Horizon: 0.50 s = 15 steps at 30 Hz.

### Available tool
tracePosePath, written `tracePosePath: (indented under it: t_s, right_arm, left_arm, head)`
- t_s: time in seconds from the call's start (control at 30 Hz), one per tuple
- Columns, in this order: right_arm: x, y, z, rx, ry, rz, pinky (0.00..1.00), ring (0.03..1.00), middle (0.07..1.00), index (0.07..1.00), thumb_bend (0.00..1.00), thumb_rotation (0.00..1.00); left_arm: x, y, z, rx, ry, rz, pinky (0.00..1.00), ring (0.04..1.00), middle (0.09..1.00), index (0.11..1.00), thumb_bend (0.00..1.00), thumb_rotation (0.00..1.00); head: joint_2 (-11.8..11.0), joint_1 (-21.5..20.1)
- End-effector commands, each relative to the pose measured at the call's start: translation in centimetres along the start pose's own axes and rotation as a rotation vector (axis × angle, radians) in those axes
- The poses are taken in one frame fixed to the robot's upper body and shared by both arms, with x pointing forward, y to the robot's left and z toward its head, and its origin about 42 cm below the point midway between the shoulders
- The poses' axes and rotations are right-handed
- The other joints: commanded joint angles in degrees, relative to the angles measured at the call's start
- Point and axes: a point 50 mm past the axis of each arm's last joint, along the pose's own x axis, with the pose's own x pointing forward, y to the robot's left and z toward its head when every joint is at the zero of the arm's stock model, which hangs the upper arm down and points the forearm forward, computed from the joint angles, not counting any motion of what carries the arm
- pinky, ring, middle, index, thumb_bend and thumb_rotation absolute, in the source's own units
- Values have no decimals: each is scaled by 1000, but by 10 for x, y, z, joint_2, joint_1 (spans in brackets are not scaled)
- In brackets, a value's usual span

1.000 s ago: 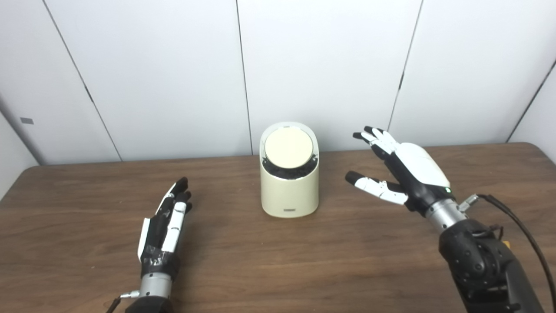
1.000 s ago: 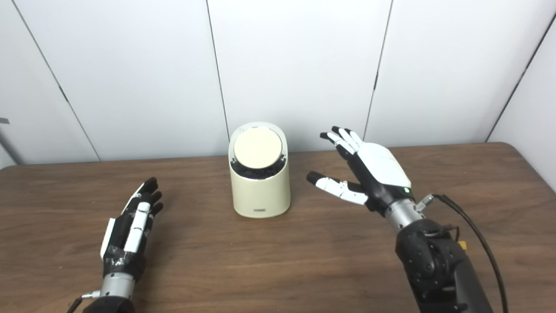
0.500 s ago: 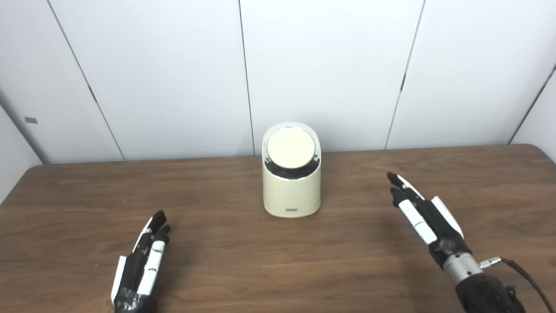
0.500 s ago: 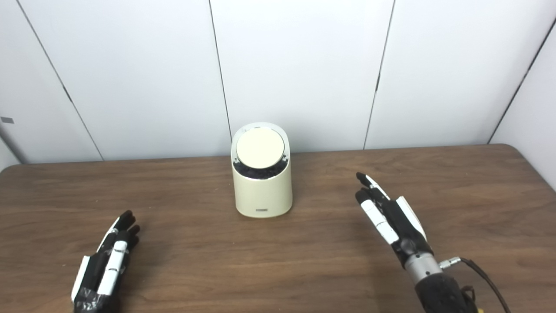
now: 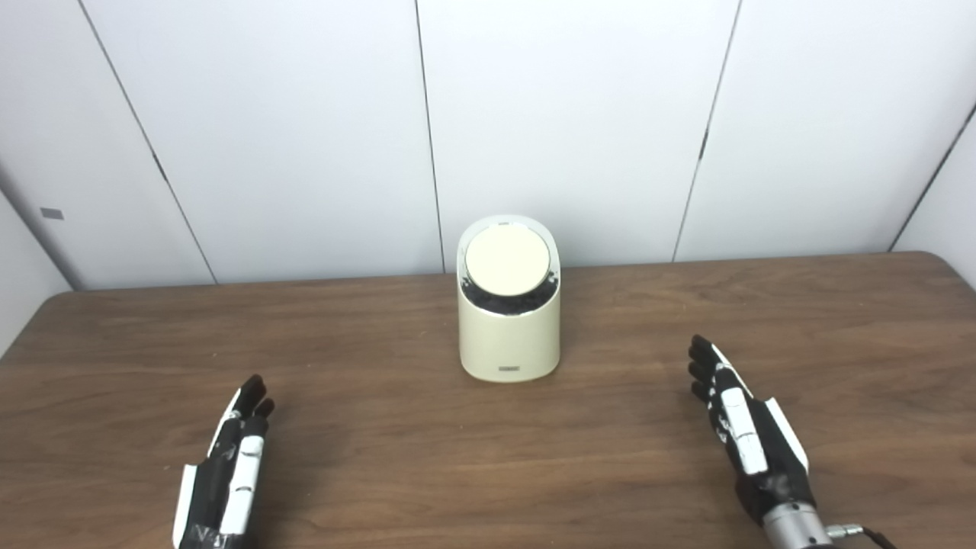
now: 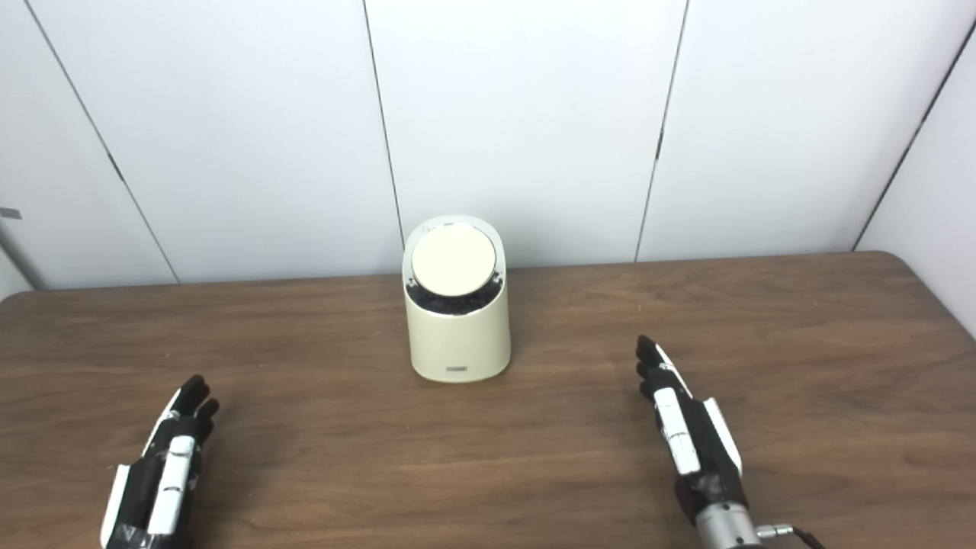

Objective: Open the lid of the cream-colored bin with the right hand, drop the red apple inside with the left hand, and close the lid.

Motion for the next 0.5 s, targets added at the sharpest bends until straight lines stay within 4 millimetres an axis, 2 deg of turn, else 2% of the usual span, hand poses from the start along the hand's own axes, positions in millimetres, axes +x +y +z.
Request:
tracePosePath:
  t_s: [0.0,0.17,0.27,0.4,0.47]
  right_arm:
    - [-2,-6,9,-9,-71,-28,968,968,971,946,518,1000]
    - [-7,-11,4,0,-91,-28,975,970,970,953,544,1000]
    - [-9,-15,-1,10,-96,-22,967,975,977,962,569,975]
    - [-11,-21,-9,22,-91,-32,965,976,977,958,585,937]
    - [-13,-22,-10,16,-98,-32,956,973,975,958,585,936]
  left_arm:
    - [-12,7,-10,23,8,10,967,933,947,939,547,756]
    - [-18,8,-16,15,17,42,947,930,947,955,542,762]
    - [-22,6,-19,3,25,48,938,931,948,962,544,767]
    - [-26,3,-22,-39,18,39,845,918,950,973,565,707]
    - [-28,3,-22,-37,14,36,816,909,954,979,551,714]
  head:
    - [-1,2]
    - [-10,0]
    - [-23,6]
    - [-38,9]
    - [-44,9]
